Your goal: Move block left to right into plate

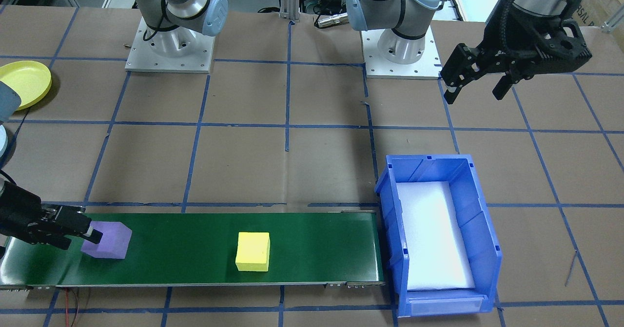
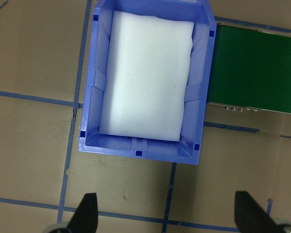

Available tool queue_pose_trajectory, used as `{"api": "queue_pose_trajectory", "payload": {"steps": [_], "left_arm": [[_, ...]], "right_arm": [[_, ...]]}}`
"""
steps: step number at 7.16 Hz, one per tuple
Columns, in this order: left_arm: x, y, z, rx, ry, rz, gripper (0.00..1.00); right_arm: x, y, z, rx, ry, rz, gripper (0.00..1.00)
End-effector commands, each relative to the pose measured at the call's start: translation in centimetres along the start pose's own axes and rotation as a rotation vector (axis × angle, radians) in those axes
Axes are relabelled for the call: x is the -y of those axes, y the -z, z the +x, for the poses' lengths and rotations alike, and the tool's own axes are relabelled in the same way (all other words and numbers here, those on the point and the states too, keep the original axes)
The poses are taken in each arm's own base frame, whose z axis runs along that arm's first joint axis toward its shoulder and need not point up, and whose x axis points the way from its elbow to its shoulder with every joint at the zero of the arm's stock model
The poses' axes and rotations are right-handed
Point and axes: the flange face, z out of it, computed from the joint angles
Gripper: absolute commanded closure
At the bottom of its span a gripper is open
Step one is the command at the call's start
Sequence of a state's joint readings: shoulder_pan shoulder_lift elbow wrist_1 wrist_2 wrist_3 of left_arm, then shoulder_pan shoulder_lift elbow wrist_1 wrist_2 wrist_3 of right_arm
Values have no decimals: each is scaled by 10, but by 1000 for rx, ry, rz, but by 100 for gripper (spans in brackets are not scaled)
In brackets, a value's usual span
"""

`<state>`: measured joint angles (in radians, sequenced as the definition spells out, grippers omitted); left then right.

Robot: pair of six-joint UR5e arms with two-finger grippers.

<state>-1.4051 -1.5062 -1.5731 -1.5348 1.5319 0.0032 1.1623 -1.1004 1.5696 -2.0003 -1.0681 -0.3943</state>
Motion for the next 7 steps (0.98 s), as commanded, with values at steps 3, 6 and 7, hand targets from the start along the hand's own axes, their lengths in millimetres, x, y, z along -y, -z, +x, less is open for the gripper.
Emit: {"api": "queue_pose_trajectory", "payload": {"steps": [3, 6, 7], "left_arm": [[1, -4, 0, 3, 0, -2, 0], [2, -8, -2, 4, 5, -11, 0], [3, -12, -3, 4, 4, -20, 0]], "right_arm": [[-2, -4, 9, -57, -2, -22, 0], [0, -4, 10, -65, 1, -9, 0], [1, -4, 14, -96, 7, -3, 0]]}}
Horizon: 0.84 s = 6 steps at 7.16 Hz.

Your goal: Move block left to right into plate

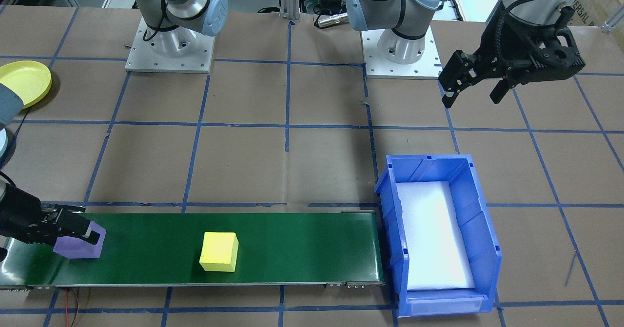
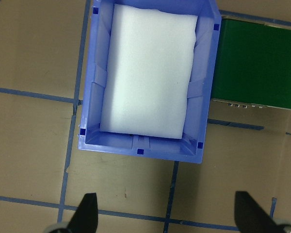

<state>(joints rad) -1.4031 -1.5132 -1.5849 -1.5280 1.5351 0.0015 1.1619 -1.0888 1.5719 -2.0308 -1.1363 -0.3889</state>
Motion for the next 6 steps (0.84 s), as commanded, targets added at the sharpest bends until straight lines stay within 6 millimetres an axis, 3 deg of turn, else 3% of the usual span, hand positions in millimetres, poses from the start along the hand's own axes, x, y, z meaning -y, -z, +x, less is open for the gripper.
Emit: {"api": "queue_pose_trajectory", "payload": {"steps": [1, 3, 4, 5, 6], "left_arm": [[4, -7, 0, 0, 0, -16, 0], [15, -35, -2, 5, -8, -63, 0], [17, -36, -2, 5, -9, -56, 0], [19, -31, -2, 5, -8, -40, 0], [18, -35, -1, 3, -8, -49, 0]], "right_arm": [[3, 1, 5, -44, 10, 22, 0], [3, 3, 11, -113, 17, 20, 5], [2, 4, 13, -142, 24, 14, 22], [0, 7, 21, -230, 33, -20, 52], [3, 23, 23, -302, 60, -22, 59]]}}
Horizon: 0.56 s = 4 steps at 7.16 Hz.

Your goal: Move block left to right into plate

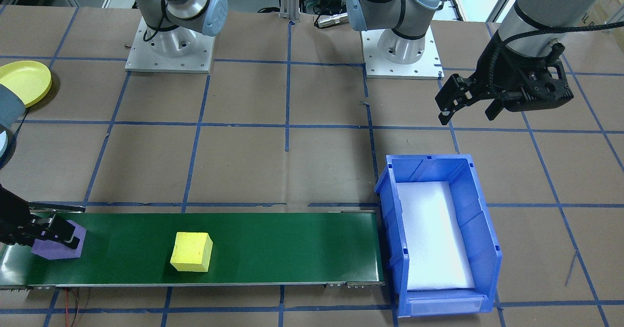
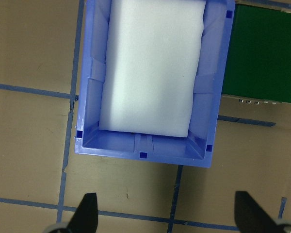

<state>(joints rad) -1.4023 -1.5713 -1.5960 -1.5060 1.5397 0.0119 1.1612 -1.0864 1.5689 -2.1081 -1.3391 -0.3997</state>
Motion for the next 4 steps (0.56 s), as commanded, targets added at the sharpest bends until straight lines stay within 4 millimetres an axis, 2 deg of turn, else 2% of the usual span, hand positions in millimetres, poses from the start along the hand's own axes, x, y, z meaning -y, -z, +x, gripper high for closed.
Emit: {"api": "queue_pose_trajectory", "payload": {"steps": [1, 2, 3, 4], "left_arm": [[0, 0, 1, -1, -3, 2, 0], [2, 6, -1, 1, -5, 14, 0], [3, 9, -2, -1, -4, 22, 0], [3, 9, -4, 1, -8, 21, 0]], "right_arm": [[-1, 19, 8, -120, 37, -16, 62], [-14, 44, 33, -169, 86, -15, 62], [-43, 96, 96, -200, 63, 14, 62], [-81, 115, 161, -203, 135, -11, 62]]}}
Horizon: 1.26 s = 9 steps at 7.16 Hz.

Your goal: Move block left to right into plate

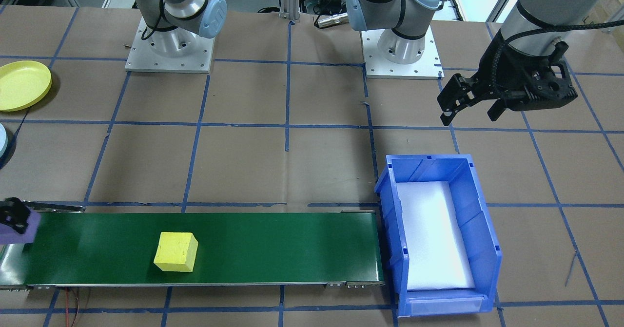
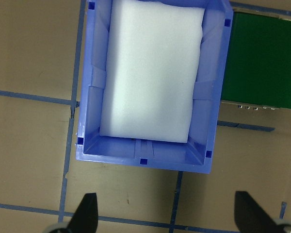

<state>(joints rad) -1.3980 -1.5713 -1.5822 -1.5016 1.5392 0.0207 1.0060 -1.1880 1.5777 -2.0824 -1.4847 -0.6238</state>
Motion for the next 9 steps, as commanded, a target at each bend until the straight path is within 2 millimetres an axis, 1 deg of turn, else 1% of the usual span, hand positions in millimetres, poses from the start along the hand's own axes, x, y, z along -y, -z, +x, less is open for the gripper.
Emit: {"api": "queue_pose_trajectory", "payload": {"steps": [1, 2, 3, 4, 5, 6, 7, 8, 9], "left_arm": [[0, 1, -1, 0, -5, 3, 0], [0, 1, -1, 0, -5, 3, 0], [-1, -1, -1, -1, -5, -2, 0], [-2, -3, -1, -1, -6, -8, 0], [-1, -2, -1, -1, -8, -5, 0], [-1, -3, -1, 1, -9, -7, 0], [-1, -3, -1, 1, -9, -7, 0], [-2, -5, -1, 1, -9, -11, 0], [-3, -10, -2, 2, -9, -23, 0]], "right_arm": [[-98, 18, 129, -17, 76, -23, 62], [-145, 1, 162, 16, 95, -41, 62], [-183, -21, 175, 56, 52, -68, 62], [-206, -38, 176, 74, 18, -77, 62], [-210, -44, 177, 40, 22, -69, 62], [-219, -47, 184, 45, 20, -72, 62], [-227, -54, 189, 61, 1, -70, 48], [-227, -55, 193, 58, 4, -69, 27], [-227, -57, 192, 62, 4, -71, 1]]}}
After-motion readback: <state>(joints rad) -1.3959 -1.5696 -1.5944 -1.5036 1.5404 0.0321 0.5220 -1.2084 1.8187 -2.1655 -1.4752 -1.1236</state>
